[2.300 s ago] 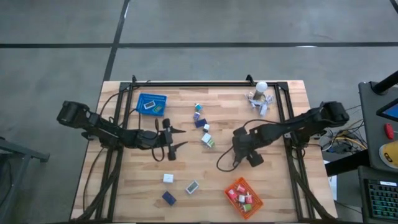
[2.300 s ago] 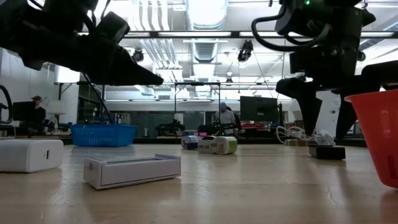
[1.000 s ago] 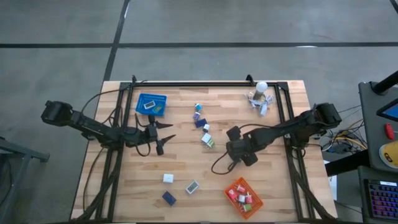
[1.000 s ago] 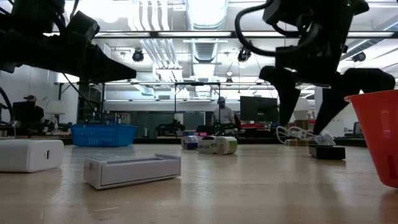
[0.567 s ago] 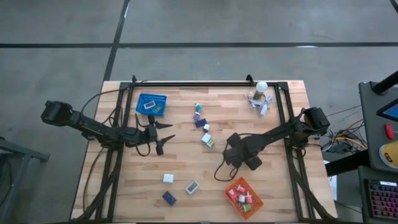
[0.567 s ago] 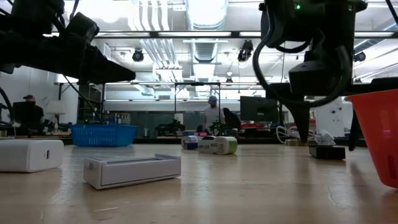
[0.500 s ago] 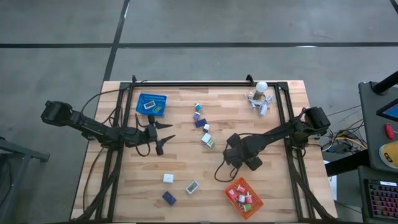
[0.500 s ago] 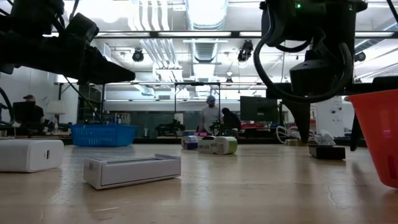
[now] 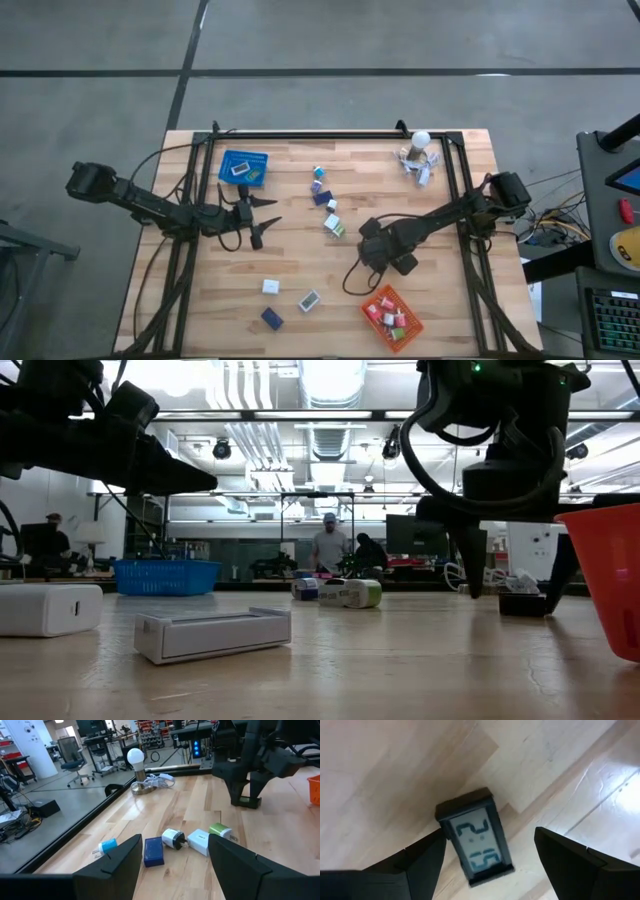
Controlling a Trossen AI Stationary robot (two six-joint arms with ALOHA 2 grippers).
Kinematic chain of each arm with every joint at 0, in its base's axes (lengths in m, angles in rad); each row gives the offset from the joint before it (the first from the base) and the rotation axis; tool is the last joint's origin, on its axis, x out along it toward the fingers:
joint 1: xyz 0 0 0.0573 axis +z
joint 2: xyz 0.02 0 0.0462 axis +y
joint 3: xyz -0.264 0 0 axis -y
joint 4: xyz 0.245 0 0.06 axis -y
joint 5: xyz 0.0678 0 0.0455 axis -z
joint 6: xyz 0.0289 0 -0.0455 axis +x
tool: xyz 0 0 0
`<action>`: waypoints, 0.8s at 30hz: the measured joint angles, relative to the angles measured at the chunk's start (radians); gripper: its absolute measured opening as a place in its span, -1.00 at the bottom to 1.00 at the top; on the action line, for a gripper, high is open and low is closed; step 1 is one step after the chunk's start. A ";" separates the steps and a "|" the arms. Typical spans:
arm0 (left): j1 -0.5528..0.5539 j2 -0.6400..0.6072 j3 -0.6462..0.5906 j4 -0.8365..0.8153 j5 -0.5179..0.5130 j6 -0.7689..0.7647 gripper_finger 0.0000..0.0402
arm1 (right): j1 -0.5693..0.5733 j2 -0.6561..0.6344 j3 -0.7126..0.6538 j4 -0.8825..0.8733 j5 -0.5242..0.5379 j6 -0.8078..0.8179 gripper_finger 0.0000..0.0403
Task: Pick & Place Office items
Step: Put the black digital clock into the blue bin
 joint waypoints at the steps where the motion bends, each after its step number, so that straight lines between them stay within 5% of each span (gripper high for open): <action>1: 0.000 0.000 0.000 0.000 0.000 0.000 0.15 | 0.000 0.001 0.000 0.002 -0.002 -0.003 0.47; 14: 0.000 0.000 -0.001 0.000 -0.002 0.000 0.15 | -0.001 0.011 -0.016 0.014 -0.043 -0.013 0.32; 24: 0.000 0.000 -0.002 0.000 -0.002 0.000 0.15 | -0.002 0.016 -0.018 0.007 -0.087 0.006 -0.29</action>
